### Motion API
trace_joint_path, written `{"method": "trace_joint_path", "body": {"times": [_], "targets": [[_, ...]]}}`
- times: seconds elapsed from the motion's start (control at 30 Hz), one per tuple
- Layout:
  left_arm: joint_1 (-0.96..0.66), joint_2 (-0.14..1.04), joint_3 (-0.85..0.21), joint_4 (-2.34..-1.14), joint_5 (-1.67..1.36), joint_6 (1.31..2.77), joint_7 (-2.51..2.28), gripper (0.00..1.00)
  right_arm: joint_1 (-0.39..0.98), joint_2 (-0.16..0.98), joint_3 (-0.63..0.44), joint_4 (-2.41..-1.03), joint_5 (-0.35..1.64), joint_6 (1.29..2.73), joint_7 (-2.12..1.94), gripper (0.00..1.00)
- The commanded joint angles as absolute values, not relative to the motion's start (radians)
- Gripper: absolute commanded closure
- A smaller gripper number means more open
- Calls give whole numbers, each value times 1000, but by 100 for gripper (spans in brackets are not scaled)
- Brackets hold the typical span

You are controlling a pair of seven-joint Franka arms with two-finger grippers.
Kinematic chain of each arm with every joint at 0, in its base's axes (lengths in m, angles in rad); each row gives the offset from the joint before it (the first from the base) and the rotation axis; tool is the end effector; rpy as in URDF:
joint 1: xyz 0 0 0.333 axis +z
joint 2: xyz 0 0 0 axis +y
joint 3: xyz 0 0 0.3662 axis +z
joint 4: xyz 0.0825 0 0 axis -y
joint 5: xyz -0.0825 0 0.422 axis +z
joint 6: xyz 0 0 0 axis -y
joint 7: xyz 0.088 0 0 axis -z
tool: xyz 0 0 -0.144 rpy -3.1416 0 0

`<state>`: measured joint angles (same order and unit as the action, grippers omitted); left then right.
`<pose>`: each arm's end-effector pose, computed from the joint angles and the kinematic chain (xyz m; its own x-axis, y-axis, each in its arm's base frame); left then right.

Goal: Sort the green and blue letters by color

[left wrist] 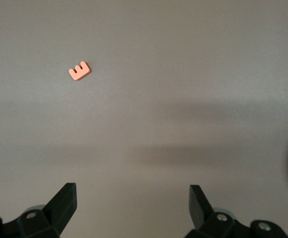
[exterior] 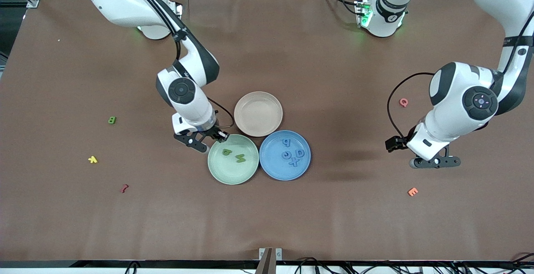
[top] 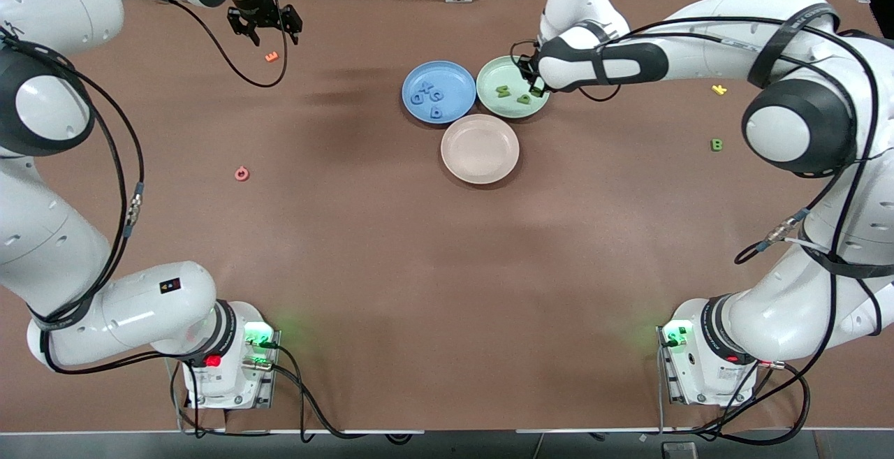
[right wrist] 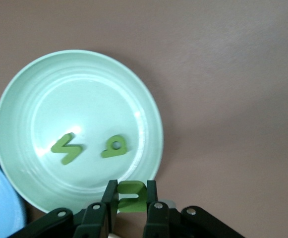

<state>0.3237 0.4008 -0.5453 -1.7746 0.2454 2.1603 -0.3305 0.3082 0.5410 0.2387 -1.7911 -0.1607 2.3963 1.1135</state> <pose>0.6916 -0.1073 0.3556 0.9986 0.0173 0.0501 0.0168 -0.9998 0.0105 0.6245 0.3589 0.2444 0.8809 -0.4721 0.0335 -0.4687 -0.8800 -0.0767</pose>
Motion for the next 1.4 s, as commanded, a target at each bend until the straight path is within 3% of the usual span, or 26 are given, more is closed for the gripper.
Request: {"method": "trace_joint_path", "body": {"times": [0.0,0.2,0.4,0.47,0.53,0.57,0.67,0.73,1.1,1.37], "targets": [[345,347,-561,-1790,215,2105,-301,0,347,615,230,-1683,-204,2358,1199,100],[308,293,-510,-1789,155,2062,-288,0,367,643,229,-1655,-218,2358,1242,100],[75,204,-200,-1792,13,1985,-54,0,414,678,193,-1608,-218,2358,1275,100],[40,178,-144,-1796,-11,1958,17,0,429,684,181,-1600,-218,2358,1284,88],[41,163,-135,-1798,-11,1928,49,0,434,689,179,-1598,-218,2359,1292,83],[41,155,-132,-1798,-11,1916,55,0,434,690,179,-1597,-218,2359,1293,74],[41,140,-129,-1799,-11,1898,57,0,434,692,179,-1597,-218,2361,1293,21],[38,124,-127,-1805,-11,1884,55,0,434,692,179,-1597,-218,2361,1293,0],[37,29,-89,-1868,-11,1875,57,0,419,677,179,-1594,-218,2349,1289,0],[48,3,-91,-1859,-23,1876,34,0,381,620,179,-1601,-244,2203,1214,0]]}}
